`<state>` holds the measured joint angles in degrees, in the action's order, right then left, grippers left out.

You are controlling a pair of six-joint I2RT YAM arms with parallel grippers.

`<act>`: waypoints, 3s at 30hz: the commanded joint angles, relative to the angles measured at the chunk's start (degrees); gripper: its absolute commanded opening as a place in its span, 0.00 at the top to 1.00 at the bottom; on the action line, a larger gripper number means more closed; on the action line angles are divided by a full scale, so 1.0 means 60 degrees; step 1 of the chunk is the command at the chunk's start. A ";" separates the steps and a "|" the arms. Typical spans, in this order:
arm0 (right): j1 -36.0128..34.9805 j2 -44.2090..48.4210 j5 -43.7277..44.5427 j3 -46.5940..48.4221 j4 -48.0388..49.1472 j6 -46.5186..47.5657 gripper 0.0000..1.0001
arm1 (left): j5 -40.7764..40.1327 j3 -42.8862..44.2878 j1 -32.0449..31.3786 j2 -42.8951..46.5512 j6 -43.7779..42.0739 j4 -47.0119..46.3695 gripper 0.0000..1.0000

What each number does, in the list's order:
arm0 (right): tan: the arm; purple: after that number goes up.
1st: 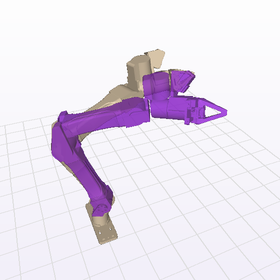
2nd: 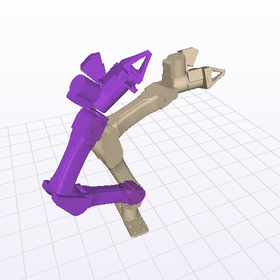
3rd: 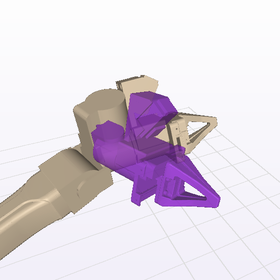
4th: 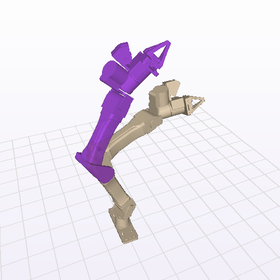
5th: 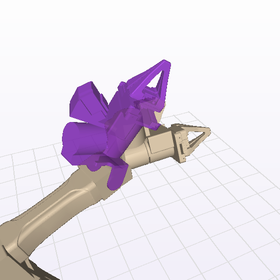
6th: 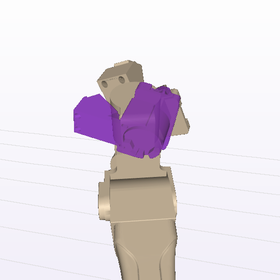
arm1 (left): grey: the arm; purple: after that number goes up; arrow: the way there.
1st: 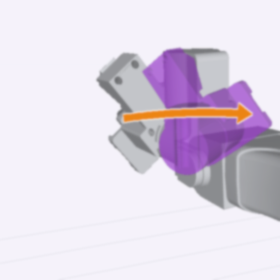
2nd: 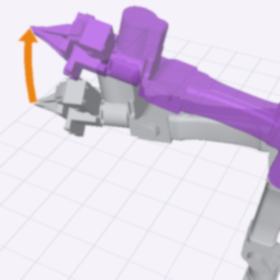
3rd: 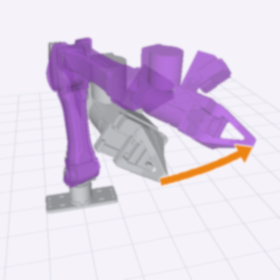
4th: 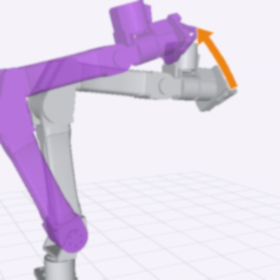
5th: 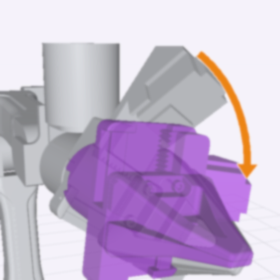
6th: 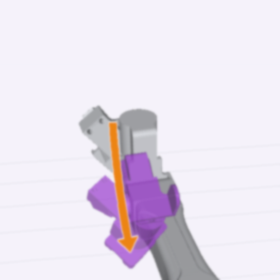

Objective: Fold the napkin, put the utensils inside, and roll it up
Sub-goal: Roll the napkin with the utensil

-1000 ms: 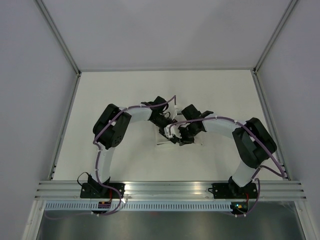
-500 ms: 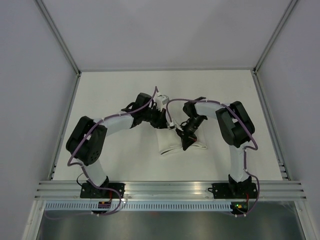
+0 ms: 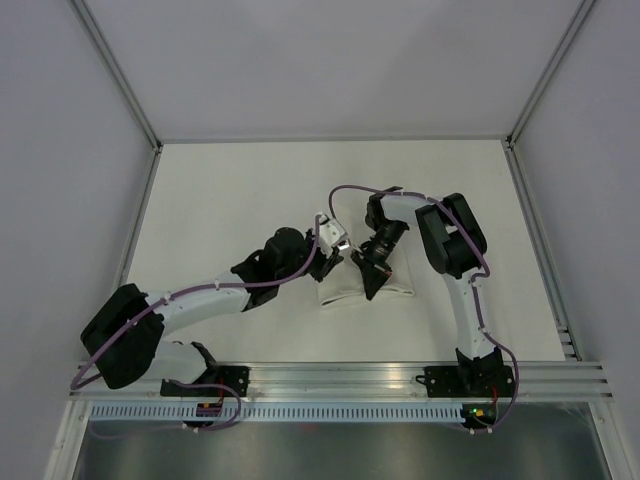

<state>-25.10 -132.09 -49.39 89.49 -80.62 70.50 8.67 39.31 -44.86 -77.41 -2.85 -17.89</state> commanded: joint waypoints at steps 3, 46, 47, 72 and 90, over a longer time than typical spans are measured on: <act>0.0097 -0.0455 0.0116 0.0450 0.0092 0.0028 0.93 | -0.2102 0.0040 -0.1617 0.0055 -0.2686 -0.0359 0.66; 0.0097 -0.0953 0.0174 0.0934 -0.0377 -0.0104 0.94 | -0.2178 0.0992 -0.3407 -0.4633 -0.5018 0.0109 0.74; 0.0097 -0.0939 0.0174 0.0920 -0.0377 -0.0090 0.94 | -0.2061 0.1021 -0.3392 -0.4677 -0.4989 0.0270 0.78; 0.1735 0.1579 -0.1143 0.1448 0.0940 -0.2035 0.46 | 0.3254 0.2939 -0.1694 -0.5072 -0.2631 0.3696 0.98; 0.1774 1.0116 0.1621 -0.7073 0.9500 -0.3383 0.42 | 0.7196 0.5839 0.0153 -0.7605 -0.1283 0.6657 0.98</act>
<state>-8.27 -79.11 -46.94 56.16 -42.59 51.94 48.31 72.79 -44.10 -118.43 -12.69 13.47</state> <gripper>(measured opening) 0.570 0.190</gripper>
